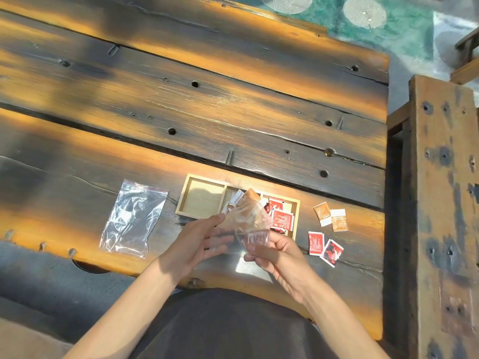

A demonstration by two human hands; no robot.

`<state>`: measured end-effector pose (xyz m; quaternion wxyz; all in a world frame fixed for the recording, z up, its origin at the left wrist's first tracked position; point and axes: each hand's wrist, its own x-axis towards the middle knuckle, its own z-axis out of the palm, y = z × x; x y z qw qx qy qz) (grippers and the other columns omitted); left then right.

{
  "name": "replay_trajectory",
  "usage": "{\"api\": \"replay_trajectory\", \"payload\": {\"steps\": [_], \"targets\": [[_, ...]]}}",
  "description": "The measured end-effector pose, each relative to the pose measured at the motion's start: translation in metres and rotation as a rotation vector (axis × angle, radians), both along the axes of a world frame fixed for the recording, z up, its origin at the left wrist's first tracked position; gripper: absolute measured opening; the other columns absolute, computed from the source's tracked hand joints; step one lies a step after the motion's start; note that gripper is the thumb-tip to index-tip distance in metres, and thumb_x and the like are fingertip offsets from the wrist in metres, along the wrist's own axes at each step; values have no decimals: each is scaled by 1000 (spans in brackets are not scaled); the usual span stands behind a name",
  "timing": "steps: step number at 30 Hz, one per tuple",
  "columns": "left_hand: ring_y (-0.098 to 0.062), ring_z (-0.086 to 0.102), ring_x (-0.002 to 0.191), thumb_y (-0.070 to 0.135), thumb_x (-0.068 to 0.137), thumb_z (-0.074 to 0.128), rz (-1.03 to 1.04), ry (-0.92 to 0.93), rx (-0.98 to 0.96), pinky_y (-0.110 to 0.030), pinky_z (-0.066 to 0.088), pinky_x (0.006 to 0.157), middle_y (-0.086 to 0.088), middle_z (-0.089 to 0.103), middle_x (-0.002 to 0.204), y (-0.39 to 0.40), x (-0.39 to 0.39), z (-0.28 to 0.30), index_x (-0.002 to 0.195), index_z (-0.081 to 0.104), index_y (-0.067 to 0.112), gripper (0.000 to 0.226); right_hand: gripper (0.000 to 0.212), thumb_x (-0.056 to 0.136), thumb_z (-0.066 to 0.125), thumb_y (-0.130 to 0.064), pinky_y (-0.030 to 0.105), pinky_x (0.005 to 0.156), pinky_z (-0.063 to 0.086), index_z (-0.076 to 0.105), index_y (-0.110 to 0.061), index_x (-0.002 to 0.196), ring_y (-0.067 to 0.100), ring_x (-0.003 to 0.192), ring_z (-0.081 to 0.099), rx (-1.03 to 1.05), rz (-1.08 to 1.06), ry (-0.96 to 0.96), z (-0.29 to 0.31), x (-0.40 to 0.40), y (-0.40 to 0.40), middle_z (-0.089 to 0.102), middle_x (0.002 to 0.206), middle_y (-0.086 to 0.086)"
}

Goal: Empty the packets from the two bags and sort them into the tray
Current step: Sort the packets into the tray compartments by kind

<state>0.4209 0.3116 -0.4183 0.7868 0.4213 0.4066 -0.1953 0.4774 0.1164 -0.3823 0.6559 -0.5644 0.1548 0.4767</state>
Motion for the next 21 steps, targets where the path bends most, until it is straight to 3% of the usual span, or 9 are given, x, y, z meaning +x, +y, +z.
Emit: {"api": "replay_trajectory", "payload": {"steps": [8,12,16,21], "targets": [[-20,72,112,17,99,62,20,-44,54,-18,58,71,-9,77,116,-5,-5,-7,116,74,4,24,30,69,85,-14,14,58,56,79,-11,98,21,78,74,-4,22,1,-3,-6,-4,79,88,6],[-22,75,103,13,95,68,119,-74,43,-22,58,69,-10,78,114,-4,-8,-3,123,67,8,29,19,82,78,-2,13,55,55,78,-8,100,20,75,74,4,19,7,-6,-8,-6,78,85,6],[-19,75,94,13,94,69,138,-111,79,-28,56,76,-9,77,116,-5,-9,-3,118,69,11,25,19,75,81,-7,13,55,56,80,-12,93,18,73,74,26,11,8,-6,-9,-6,77,84,7],[-24,70,116,21,99,61,102,-79,-170,-24,61,84,-18,72,124,-3,-9,-14,126,67,4,33,17,84,77,-2,18,62,57,80,-16,94,18,75,73,-14,100,-53,-13,-12,-9,76,89,6]]}}
